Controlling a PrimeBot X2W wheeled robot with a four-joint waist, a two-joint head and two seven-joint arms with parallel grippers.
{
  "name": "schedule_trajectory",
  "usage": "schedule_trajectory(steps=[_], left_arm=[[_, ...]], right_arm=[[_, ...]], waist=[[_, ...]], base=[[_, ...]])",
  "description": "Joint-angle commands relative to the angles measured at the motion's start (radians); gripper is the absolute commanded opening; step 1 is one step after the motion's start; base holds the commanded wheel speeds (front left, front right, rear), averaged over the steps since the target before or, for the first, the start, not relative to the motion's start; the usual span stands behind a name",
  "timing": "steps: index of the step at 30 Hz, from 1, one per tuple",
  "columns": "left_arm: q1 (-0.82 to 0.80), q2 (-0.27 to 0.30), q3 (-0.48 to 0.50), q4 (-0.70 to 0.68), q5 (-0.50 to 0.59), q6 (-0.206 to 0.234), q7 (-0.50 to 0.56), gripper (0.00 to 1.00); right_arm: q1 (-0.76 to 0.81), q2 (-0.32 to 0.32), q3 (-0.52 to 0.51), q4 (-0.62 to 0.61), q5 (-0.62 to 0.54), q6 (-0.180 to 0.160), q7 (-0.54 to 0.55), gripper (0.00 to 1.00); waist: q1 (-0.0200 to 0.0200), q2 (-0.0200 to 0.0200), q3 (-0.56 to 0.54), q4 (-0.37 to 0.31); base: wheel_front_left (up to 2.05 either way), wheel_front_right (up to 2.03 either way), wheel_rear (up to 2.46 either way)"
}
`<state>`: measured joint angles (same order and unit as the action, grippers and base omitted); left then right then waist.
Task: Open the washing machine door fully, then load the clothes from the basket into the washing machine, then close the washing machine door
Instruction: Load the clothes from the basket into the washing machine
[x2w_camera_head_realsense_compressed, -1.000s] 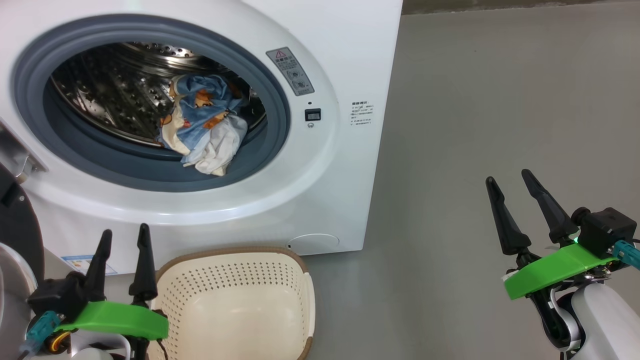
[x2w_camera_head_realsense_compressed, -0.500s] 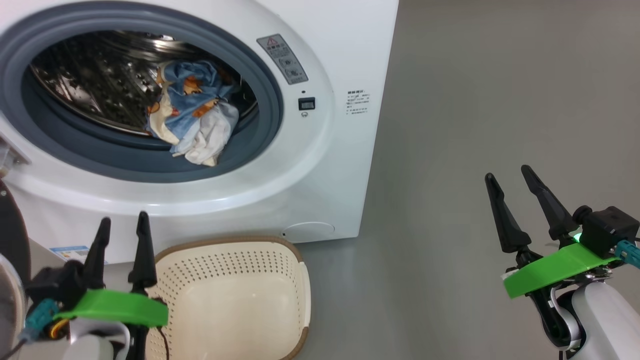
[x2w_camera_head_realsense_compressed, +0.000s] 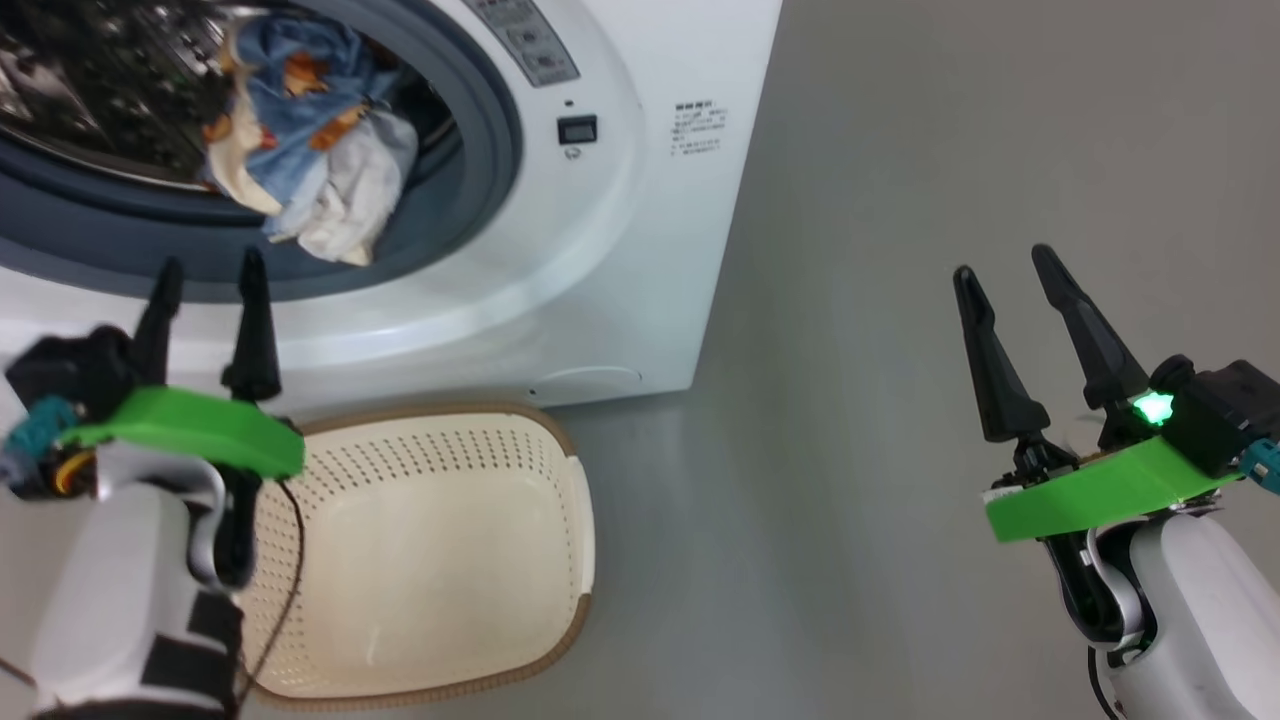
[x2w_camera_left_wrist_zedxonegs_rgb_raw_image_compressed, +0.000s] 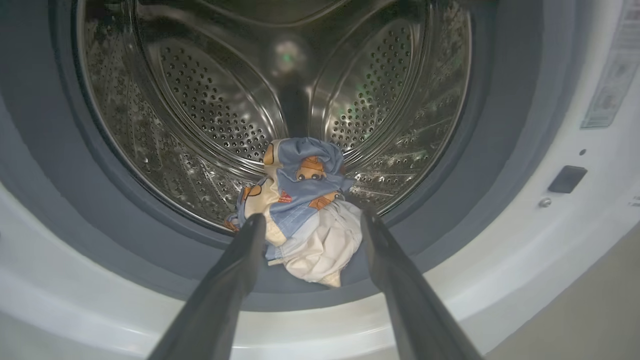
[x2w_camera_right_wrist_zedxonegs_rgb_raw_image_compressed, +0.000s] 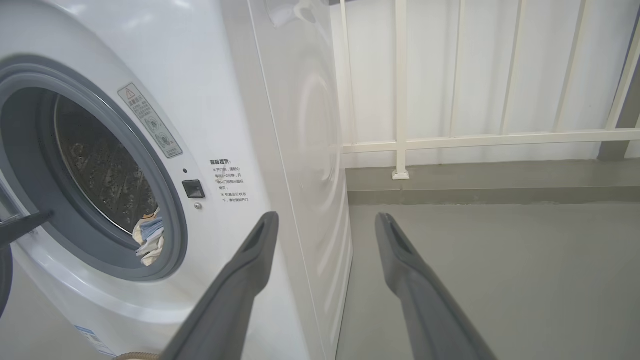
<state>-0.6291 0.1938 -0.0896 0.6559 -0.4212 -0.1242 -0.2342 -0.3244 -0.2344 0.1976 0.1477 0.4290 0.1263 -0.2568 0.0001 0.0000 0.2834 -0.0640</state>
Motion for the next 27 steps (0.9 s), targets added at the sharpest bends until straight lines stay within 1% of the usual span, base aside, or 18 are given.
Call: schedule_trajectory(steps=[1,11,13,20,27], left_arm=[[-0.049,0.048,0.026,0.001,-0.001,-0.005,0.0,1.0],[-0.313,0.115,-0.011,0.252,-0.026,-0.006,0.08,1.0],[-0.355,0.122,-0.027,0.283,-0.046,-0.006,0.097,1.0],[-0.497,0.18,-0.085,0.388,-0.059,-0.006,0.142,1.0],[-0.592,0.208,-0.117,0.488,-0.081,-0.006,0.205,1.0]], right_arm=[[-0.017,-0.003,0.014,-0.032,-0.01,0.004,-0.005,1.0],[-0.047,0.026,0.011,-0.057,-0.038,0.004,-0.005,1.0],[-0.05,0.03,0.01,-0.061,-0.042,0.004,-0.005,1.0],[-0.07,0.043,0.009,-0.079,-0.052,0.004,-0.005,1.0],[-0.084,0.056,0.015,-0.086,-0.06,0.004,-0.005,1.0]], waist=[[-0.0001,0.0,0.064,-0.034],[-0.0001,0.0,0.163,-0.1],[-0.0001,0.0,0.181,-0.113],[-0.0001,0.0,0.246,-0.15],[-0.0001,0.0,0.29,-0.179]], base=[[0.0,0.0,0.0],[0.0,0.0,0.0],[0.0,0.0,0.0],[0.0,0.0,0.0],[0.0,0.0,0.0]])
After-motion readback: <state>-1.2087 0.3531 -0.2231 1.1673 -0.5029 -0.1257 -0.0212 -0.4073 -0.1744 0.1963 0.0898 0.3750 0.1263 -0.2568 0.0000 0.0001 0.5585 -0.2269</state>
